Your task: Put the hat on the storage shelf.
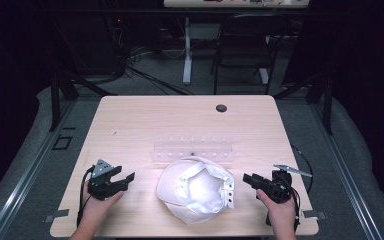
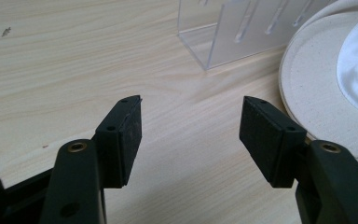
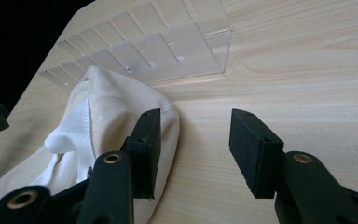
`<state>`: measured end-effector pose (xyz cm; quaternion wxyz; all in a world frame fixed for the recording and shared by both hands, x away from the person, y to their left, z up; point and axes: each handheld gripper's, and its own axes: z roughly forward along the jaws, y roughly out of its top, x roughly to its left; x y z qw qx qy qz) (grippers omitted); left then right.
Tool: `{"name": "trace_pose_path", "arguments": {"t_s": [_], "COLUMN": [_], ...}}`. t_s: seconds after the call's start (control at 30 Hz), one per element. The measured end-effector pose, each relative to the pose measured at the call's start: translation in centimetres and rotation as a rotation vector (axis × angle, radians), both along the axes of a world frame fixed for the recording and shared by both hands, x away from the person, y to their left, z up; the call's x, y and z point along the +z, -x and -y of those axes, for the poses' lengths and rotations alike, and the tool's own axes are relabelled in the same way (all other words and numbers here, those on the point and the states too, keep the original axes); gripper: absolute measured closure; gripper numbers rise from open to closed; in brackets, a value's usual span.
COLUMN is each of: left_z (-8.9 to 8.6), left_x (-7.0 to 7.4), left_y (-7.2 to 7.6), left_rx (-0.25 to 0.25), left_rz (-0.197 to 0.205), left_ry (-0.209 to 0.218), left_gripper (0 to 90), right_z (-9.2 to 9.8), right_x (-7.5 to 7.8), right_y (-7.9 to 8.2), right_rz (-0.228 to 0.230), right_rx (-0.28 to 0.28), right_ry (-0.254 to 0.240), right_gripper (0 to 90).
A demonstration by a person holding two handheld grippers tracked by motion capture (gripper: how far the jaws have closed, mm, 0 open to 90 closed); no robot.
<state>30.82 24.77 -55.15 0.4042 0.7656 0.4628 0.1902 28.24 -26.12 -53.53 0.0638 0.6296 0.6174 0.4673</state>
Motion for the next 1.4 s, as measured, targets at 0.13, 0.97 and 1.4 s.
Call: {"name": "trace_pose_path", "arguments": {"t_s": [0.13,0.97,1.4], "left_z": [0.3,1.1,1.3], "left_x": [0.0,0.1,0.0], "left_y": [0.1,0.8,0.7], "left_rx": [-0.004,-0.031,-0.040], "left_rz": [0.010,0.036,0.040], "left_ry": [-0.022,-0.061,-0.067], "left_gripper": [40.6,40.5,40.5], "right_z": [0.0,-2.5,-3.9], "right_x": [0.0,2.0,0.5], "right_y": [0.1,1.0,0.7], "right_rz": [-0.020,-0.188,-0.284], "right_rx": [0.005,0.192,0.256], "right_ry": [-0.010,-0.106,-0.171], "right_gripper": [53.2,47.2,47.7]}}
